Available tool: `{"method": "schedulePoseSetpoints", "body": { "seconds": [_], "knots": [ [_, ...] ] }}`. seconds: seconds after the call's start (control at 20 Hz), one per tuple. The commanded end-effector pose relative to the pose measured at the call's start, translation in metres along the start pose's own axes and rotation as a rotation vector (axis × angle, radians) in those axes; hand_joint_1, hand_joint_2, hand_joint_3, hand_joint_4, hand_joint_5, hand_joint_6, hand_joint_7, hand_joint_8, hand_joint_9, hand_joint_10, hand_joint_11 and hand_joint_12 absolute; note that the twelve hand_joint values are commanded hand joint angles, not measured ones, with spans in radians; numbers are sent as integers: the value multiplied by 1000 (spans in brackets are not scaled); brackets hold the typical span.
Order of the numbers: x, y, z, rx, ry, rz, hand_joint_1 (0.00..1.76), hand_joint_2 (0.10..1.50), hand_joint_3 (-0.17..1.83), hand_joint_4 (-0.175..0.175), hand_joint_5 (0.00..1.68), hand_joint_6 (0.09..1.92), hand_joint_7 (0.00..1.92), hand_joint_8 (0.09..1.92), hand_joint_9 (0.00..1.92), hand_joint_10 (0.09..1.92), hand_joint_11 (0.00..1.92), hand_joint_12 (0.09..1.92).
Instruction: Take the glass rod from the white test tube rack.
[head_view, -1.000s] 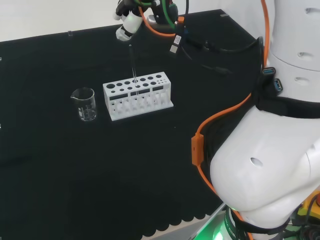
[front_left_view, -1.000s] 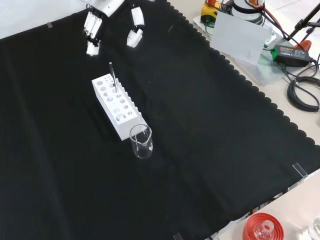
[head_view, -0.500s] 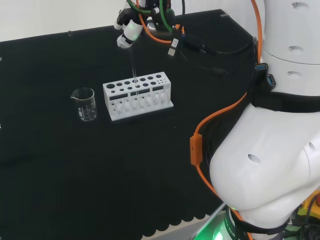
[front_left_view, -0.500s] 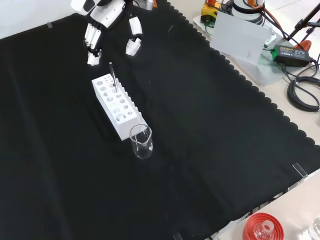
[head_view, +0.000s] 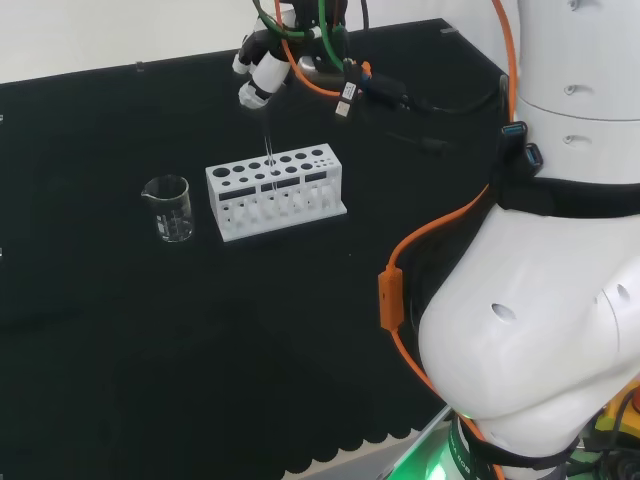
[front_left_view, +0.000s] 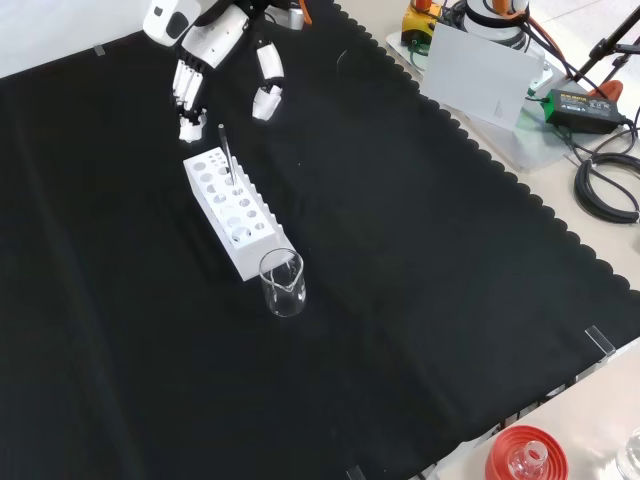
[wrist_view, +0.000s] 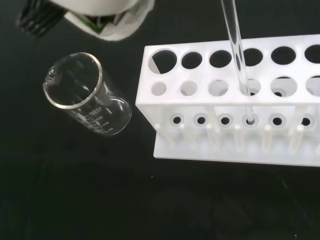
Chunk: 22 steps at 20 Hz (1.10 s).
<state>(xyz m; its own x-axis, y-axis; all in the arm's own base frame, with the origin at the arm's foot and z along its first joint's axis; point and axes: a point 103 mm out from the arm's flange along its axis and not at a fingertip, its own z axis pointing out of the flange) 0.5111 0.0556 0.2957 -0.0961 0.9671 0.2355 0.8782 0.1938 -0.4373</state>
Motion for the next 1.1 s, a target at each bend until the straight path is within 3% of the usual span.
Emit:
{"method": "schedulePoseSetpoints", "body": {
  "seconds": [0.05, 0.45, 0.7, 1.1],
  "knots": [
    [-5, 9, 5, 17, 17, -11, 890, 567, 770, -43, 372, 269, 260, 867, 449, 916, 456, 1360],
    [-14, 26, 14, 52, 23, -8, 887, 569, 770, -48, 404, 303, 287, 875, 468, 919, 466, 1363],
    [-17, 34, 17, 73, 9, -12, 885, 572, 768, -58, 406, 511, 329, 863, 499, 905, 493, 1354],
    [-31, 38, 19, 64, 17, -21, 893, 576, 774, -137, 520, 795, 530, 857, 700, 835, 708, 1283]
  ]
}}
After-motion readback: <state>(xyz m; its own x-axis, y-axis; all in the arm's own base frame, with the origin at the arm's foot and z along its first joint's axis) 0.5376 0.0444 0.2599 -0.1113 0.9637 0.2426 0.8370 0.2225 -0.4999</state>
